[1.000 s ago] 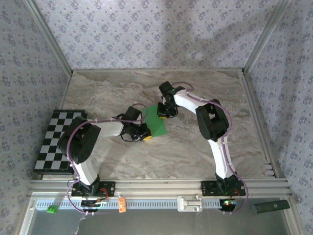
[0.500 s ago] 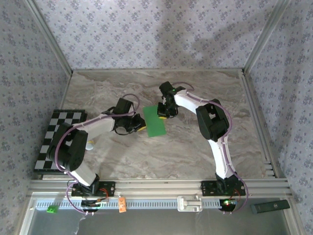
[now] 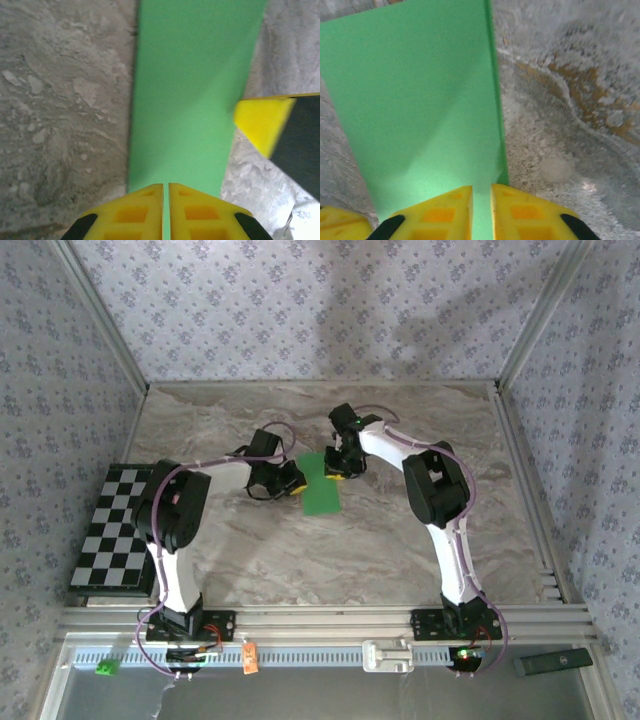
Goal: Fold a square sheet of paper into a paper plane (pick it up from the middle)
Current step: First fold the square sheet of paper in half at the center of the table.
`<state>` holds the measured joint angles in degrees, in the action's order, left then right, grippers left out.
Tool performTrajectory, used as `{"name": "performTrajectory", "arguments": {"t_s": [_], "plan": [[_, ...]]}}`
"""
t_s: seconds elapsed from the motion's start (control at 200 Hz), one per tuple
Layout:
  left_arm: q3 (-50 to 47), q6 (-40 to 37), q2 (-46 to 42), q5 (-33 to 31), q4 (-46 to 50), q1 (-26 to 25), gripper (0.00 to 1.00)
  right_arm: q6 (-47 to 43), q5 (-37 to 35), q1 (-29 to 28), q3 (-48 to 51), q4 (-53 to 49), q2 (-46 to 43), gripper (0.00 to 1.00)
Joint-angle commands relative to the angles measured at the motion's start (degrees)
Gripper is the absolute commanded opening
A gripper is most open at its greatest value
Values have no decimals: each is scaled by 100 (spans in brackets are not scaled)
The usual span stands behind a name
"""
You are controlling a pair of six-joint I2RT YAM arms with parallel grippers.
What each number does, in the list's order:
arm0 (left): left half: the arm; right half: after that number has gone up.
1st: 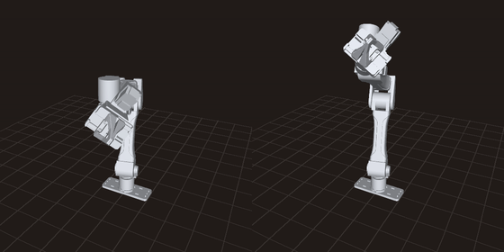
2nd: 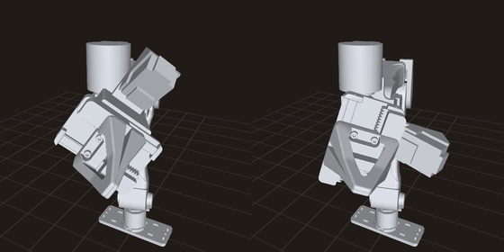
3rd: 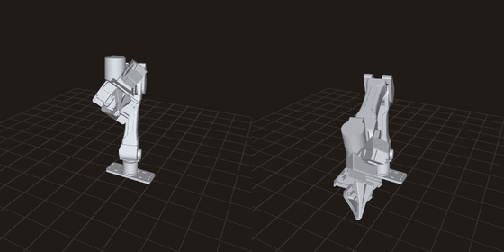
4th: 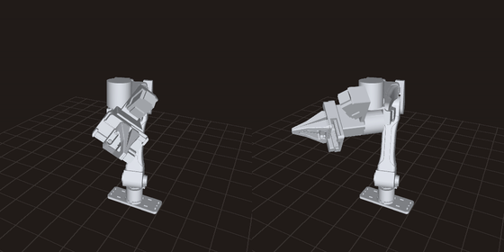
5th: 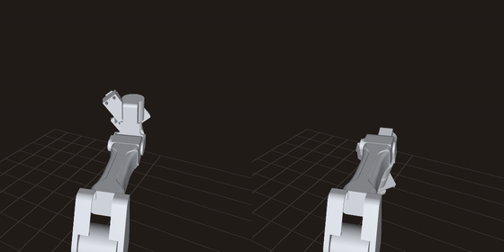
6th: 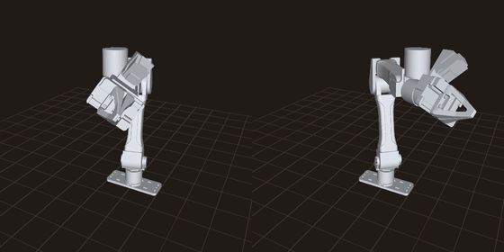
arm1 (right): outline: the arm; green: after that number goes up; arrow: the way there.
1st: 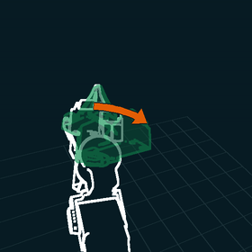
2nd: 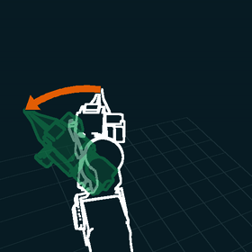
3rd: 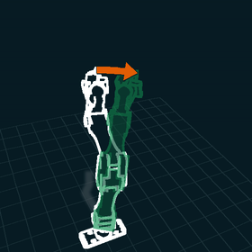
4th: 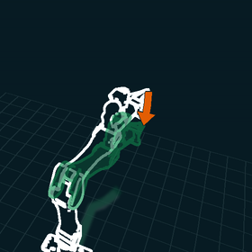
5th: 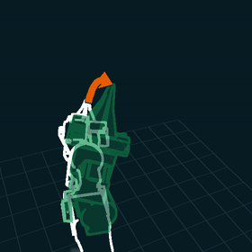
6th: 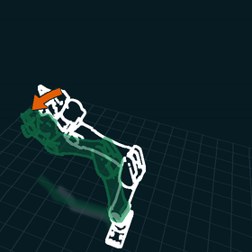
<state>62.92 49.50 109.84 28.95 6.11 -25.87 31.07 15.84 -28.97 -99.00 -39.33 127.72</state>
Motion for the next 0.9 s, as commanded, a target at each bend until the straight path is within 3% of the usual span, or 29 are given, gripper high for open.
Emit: {"name": "performTrajectory", "arguments": {"t_s": [0.0,0.49,0.895], "plan": [[237,-113,221,103,202,11,11,-215,186,32,202,282,-447,21],[520,-723,281,-41,1117,20,11,-97,508,-141,928,647,-293,22],[656,-647,-175,-150,877,29,15,-14,541,-280,1123,710,-661,22]]}}
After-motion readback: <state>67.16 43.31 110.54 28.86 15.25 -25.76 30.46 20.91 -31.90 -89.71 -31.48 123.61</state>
